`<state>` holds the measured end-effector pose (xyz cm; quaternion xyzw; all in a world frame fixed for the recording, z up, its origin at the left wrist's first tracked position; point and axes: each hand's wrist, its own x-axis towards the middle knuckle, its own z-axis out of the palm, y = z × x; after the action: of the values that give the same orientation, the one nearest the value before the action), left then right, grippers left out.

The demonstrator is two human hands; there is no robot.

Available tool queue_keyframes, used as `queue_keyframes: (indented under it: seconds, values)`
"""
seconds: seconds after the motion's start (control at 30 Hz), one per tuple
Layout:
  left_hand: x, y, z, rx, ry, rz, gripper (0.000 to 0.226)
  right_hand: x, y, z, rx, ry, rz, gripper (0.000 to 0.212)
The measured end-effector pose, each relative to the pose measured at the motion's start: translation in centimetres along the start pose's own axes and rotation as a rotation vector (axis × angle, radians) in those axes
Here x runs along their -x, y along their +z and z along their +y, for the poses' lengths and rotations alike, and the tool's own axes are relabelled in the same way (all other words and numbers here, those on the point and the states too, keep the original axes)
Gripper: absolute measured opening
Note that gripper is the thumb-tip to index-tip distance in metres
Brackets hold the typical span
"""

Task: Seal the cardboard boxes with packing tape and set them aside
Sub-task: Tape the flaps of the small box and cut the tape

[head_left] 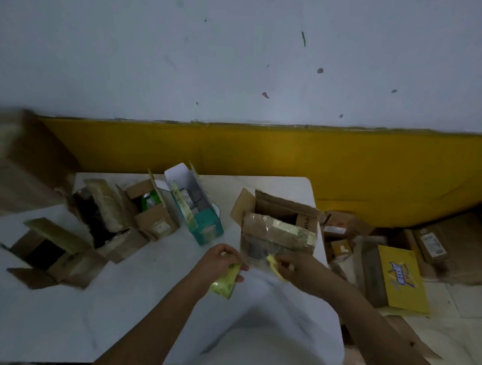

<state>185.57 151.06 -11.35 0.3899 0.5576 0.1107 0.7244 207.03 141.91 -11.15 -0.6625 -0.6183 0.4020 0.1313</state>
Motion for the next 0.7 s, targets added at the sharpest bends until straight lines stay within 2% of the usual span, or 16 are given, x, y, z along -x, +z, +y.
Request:
queue_keyframes:
  seconds: [0.1, 0.2, 0.37, 0.47, 0.6, 0.67, 0.7]
  values:
    - [0.5, -1.2, -1.1, 0.089, -0.026, 0.072, 0.009, 0.3, 2.7, -0.6, 0.105, 0.006, -0.014, 0.009]
    - [0.8, -2.8, -3.0, 0.142, -0.065, 0.14, 0.009, -1.0, 5.5, -1.5, 0.266, 0.169, 0.075, 0.021]
    - [2.2, -5.2, -6.2, 0.249, -0.087, 0.211, 0.021, -4.6, 11.6, -0.6, 0.311, 0.259, -0.032, 0.021]
    - [3.5, -6.4, -7.7, 0.266, -0.064, 0.189, 0.024, -6.4, 14.3, -0.2, 0.236, 0.309, -0.106, 0.026]
    - [4.9, -8.2, -9.0, 0.301, -0.02, 0.198, 0.024, -8.3, 16.2, -0.9, 0.213, 0.334, -0.083, 0.025]
    - [5.4, -9.3, -9.8, 0.313, -0.001, 0.211, 0.023, -8.9, 16.8, -2.2, 0.142, 0.306, -0.002, 0.023]
    - [5.6, -9.9, -10.1, 0.315, 0.005, 0.216, 0.024, -9.1, 17.1, -3.4, 0.104, 0.236, 0.065, 0.019]
